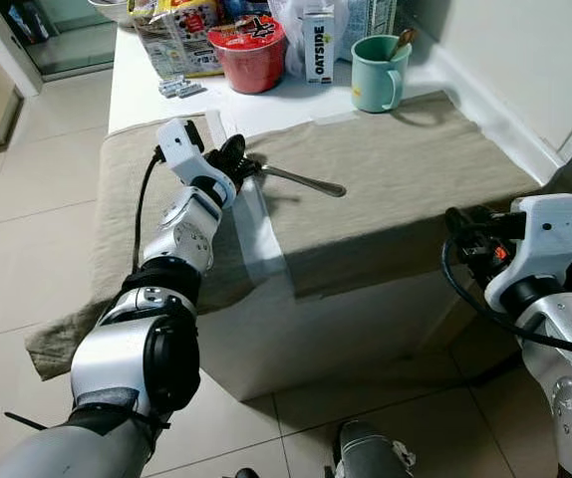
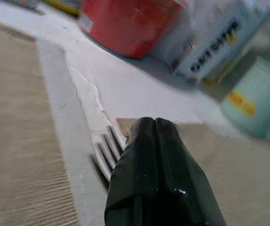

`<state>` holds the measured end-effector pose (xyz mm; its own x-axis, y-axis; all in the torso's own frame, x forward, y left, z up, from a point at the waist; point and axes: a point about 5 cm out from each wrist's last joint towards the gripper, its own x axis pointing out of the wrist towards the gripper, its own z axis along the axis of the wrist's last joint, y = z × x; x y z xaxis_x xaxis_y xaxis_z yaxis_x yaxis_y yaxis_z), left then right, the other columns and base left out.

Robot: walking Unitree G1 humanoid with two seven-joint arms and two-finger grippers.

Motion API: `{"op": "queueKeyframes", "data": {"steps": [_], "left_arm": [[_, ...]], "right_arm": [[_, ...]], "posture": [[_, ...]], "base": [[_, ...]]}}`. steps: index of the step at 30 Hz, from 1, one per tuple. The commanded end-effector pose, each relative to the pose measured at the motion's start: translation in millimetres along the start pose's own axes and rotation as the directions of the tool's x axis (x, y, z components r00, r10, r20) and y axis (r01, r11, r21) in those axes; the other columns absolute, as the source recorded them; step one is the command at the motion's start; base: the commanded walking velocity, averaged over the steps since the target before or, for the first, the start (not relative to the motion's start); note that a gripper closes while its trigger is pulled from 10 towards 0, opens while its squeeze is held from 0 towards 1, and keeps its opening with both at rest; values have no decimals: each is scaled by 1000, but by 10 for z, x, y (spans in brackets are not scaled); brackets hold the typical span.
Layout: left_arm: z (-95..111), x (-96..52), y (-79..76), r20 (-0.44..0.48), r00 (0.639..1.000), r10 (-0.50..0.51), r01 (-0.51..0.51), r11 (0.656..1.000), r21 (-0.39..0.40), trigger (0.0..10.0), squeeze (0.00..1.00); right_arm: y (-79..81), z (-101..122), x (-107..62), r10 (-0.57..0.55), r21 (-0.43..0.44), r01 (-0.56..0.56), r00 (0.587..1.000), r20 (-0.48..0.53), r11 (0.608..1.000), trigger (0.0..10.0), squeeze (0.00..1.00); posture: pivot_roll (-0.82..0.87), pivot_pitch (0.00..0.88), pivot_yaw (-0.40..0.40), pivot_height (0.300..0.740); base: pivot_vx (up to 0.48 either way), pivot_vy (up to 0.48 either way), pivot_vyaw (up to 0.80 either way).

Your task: Setting the table

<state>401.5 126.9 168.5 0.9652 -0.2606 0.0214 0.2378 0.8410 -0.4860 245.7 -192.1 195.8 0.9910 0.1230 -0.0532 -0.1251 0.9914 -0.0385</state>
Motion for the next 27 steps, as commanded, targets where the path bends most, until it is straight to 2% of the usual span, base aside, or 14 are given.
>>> {"op": "queueKeyframes", "data": {"steps": [1, 5, 7, 12, 18, 19, 21, 27], "left_arm": [[-1362, -706, 459, -519, 824, 225, -246, 969, 30, 10000, 0], [-1368, -753, 537, -533, 797, 285, -228, 958, 171, 10000, 0], [-1372, -768, 558, -536, 790, 298, -234, 954, 186, 10000, 0], [-1433, -865, 646, -570, 735, 368, -248, 928, 279, 10000, 0], [-1492, -932, 679, -599, 693, 401, -237, 912, 336, 10000, 0], [-1537, -964, 673, -616, 677, 402, -214, 909, 358, 10000, 0], [-1577, -984, 655, -629, 670, 394, -194, 911, 364, 10000, 0], [-1625, -967, 573, -641, 683, 350, -131, 922, 363, 10000, 0]], "right_arm": [[26, -13, 20, 15, 6, -15, 1000, -12, 1000, 10000, 0], [34, -31, 23, 20, -3, -20, 1000, -18, 1000, 10000, 0], [37, -35, 24, 22, -5, -22, 1000, -20, 1000, 10000, 0], [53, -58, 25, 30, -11, -30, 999, -29, 999, 10000, 0], [69, -57, 35, 42, -13, -42, 999, -31, 999, 10000, 0], [74, -54, 43, 47, -13, -48, 998, -30, 999, 10000, 0], [78, -56, 46, 51, -14, -52, 998, -31, 999, 10000, 0], [93, -75, 45, 56, -13, -57, 998, -35, 998, 10000, 0]], "posture": [[-421, 214, 65, 740], [-415, 214, 65, 740], [-413, 215, 65, 740], [-408, 217, 64, 740], [-404, 217, 60, 740], [-402, 217, 59, 740], [-400, 217, 59, 740], [-395, 209, 61, 740]], "base": [[0, 0, 0], [0, 0, 0], [0, 0, 0], [0, 0, 0], [0, 0, 0], [0, 0, 0], [0, 0, 0], [0, 0, 0]]}}
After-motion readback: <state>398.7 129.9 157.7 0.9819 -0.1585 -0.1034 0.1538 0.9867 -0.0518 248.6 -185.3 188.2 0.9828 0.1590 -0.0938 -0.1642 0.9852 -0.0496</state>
